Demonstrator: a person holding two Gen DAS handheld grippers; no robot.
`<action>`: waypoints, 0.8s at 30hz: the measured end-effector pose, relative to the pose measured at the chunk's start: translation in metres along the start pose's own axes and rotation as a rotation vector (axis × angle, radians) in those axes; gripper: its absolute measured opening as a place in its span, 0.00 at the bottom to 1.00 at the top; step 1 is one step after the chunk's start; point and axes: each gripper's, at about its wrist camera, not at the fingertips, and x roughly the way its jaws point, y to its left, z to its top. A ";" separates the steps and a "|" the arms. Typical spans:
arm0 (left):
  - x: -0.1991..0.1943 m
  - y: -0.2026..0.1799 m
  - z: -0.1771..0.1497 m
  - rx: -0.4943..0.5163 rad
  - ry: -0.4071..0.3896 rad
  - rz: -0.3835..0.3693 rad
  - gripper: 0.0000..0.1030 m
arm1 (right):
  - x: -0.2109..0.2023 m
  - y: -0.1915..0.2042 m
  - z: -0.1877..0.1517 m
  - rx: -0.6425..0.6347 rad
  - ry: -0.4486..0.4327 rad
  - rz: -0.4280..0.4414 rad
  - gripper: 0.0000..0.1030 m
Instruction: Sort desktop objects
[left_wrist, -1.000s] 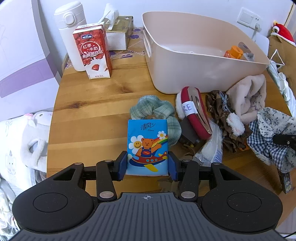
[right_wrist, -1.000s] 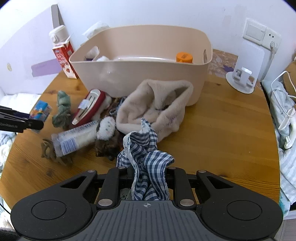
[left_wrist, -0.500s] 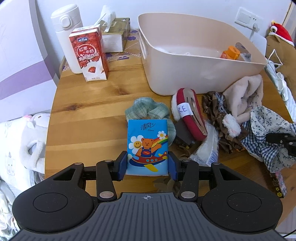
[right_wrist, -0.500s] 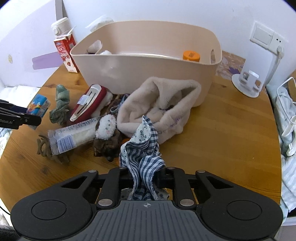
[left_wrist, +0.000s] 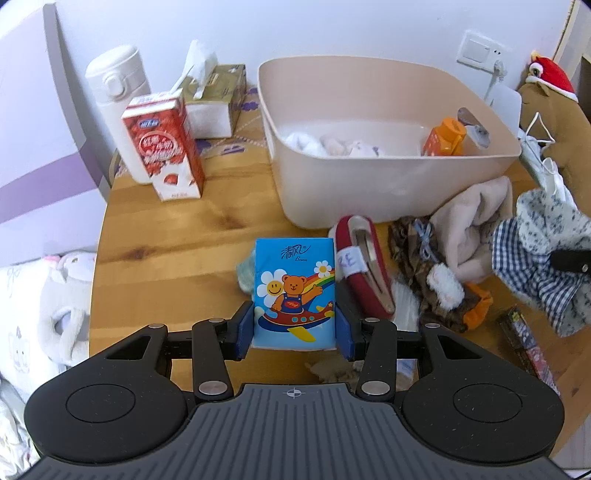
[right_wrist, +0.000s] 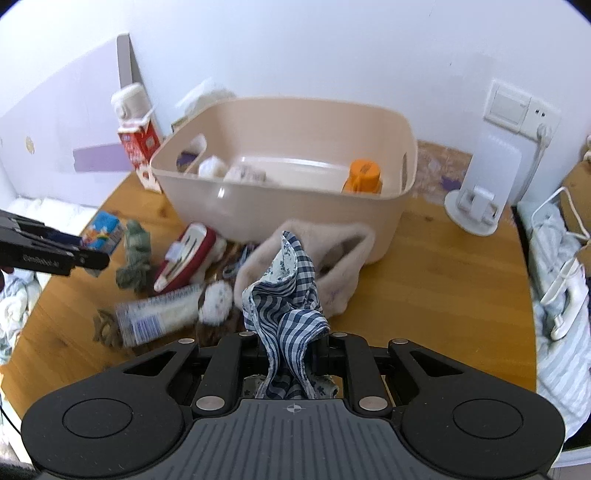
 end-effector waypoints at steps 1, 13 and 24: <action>0.000 -0.002 0.003 0.004 -0.005 -0.001 0.45 | -0.002 -0.001 0.003 -0.001 -0.008 -0.004 0.15; -0.006 -0.016 0.038 0.025 -0.061 -0.014 0.45 | -0.020 -0.015 0.039 -0.007 -0.102 -0.022 0.15; 0.001 -0.031 0.084 0.017 -0.114 -0.015 0.45 | -0.013 -0.031 0.075 0.051 -0.169 -0.015 0.15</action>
